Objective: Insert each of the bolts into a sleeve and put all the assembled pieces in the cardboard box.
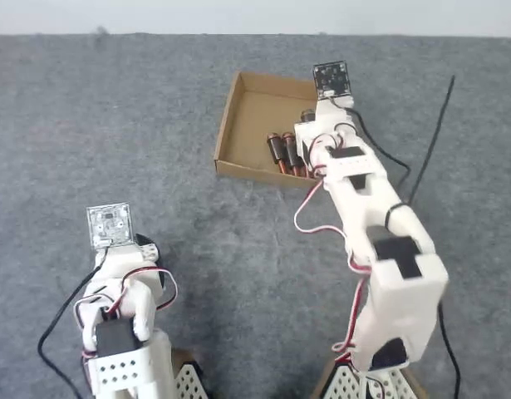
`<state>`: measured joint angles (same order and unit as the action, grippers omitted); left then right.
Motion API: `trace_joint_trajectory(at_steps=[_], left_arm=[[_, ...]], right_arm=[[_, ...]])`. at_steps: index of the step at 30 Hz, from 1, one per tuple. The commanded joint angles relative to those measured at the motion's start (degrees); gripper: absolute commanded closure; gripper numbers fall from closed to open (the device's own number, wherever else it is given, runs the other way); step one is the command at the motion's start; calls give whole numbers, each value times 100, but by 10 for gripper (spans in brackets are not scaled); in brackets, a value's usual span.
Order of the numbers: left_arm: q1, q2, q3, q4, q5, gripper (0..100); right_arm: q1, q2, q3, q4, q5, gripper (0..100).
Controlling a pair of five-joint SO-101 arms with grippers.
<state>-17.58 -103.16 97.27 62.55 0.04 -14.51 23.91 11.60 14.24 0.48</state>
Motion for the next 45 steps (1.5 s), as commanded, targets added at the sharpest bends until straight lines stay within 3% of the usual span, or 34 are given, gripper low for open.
trace_joint_trajectory(at_steps=[1, 13, 18, 20, 28, 45], left_arm=[[-26, -97, -75, -35, -448, 979], [-26, -97, -75, -35, -545, 980], [-26, -97, -75, -35, -554, 980], [-26, -97, -75, -35, -554, 980], [-26, -97, -75, -35, -554, 980], [-26, -97, -75, -26, -554, 980]], right_arm=[[-92, 136, -782, 22, 70, 989], [-382, 400, -1011, 585, 70, 980], [-356, 391, -1011, 901, 70, 832], [-338, 330, -993, 901, 70, 816], [-330, -673, -651, 901, 70, 998], [-330, -4418, 2743, 840, 70, 992]])
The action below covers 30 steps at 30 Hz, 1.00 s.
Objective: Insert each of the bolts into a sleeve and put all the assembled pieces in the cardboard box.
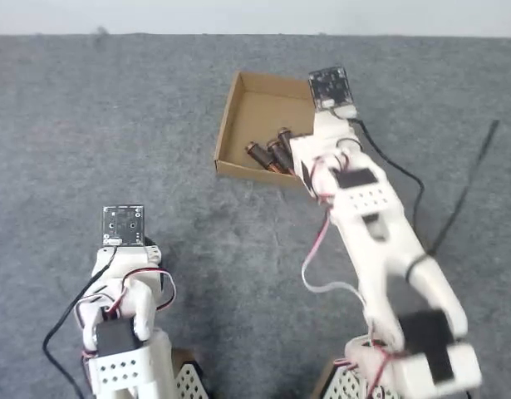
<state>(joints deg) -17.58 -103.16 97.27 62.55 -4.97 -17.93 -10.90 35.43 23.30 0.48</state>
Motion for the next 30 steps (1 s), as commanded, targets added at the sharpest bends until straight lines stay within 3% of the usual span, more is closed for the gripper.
trace_joint_trajectory(at_steps=[1, 23, 30], left_arm=[[-26, -97, -75, -26, -53, 980], [-26, -97, -75, 9, -53, 980], [-26, -97, -75, 9, -53, 980]], right_arm=[[13, -1182, 615, -66, 70, 992], [620, -7978, 6145, 48, 123, 992], [620, -9086, 6119, 2668, 123, 992]])
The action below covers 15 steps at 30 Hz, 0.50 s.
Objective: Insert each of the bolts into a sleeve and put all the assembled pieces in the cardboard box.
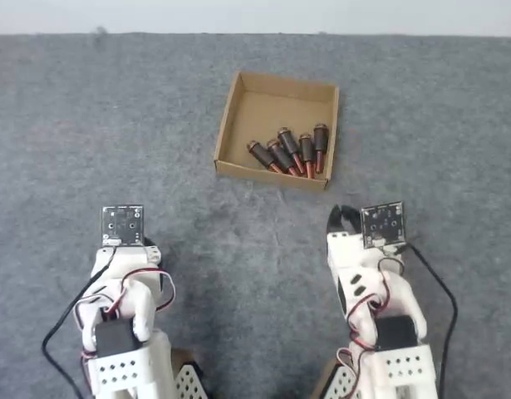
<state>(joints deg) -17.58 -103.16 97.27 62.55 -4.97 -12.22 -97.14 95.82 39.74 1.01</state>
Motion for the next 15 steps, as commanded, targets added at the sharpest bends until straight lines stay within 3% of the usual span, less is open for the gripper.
trace_joint_trajectory(at_steps=[1, 5, 15], left_arm=[[-26, -97, -75, 9, -53, 980], [-26, -97, -75, 9, -53, 980], [0, -105, -75, 62, -53, 980]], right_arm=[[48, -585, 70, 1402, 70, 992], [75, -699, 62, 2519, 70, 992], [92, -664, 62, 3591, 475, 991]])
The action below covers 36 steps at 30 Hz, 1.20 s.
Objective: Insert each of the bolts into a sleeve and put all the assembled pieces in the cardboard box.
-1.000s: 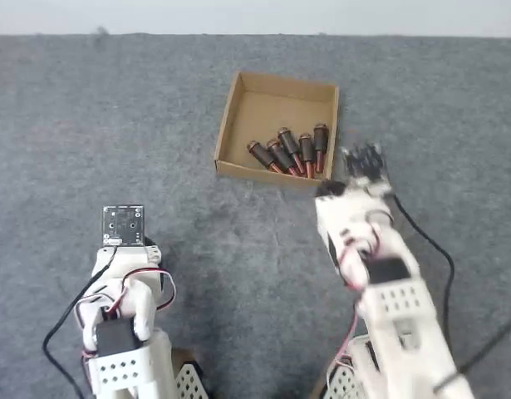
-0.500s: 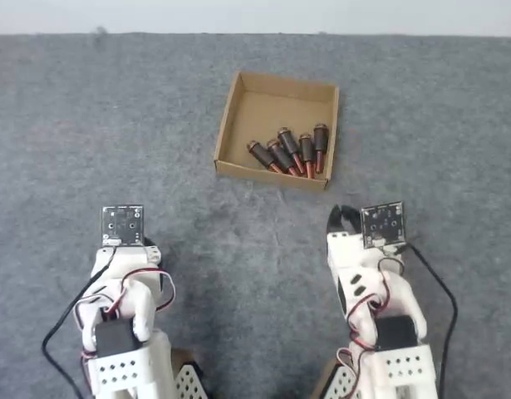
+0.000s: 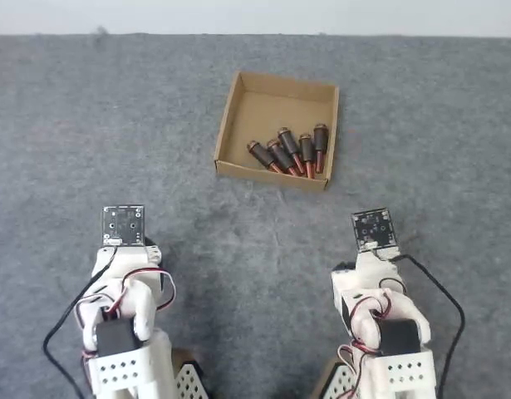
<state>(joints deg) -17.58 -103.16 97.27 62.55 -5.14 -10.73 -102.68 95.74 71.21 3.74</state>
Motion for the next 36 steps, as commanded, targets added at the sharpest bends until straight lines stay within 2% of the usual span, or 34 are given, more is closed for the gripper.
trace_joint_trajectory(at_steps=[1, 6, 36], left_arm=[[0, -105, -75, 193, -35, 980], [-26, -114, -75, 1011, -44, 980], [-26, -105, -75, 976, -35, 980]], right_arm=[[-119, -92, 70, 338, 202, 991], [-136, -101, 70, 312, 193, 991], [-136, -101, 70, 312, 193, 991]])
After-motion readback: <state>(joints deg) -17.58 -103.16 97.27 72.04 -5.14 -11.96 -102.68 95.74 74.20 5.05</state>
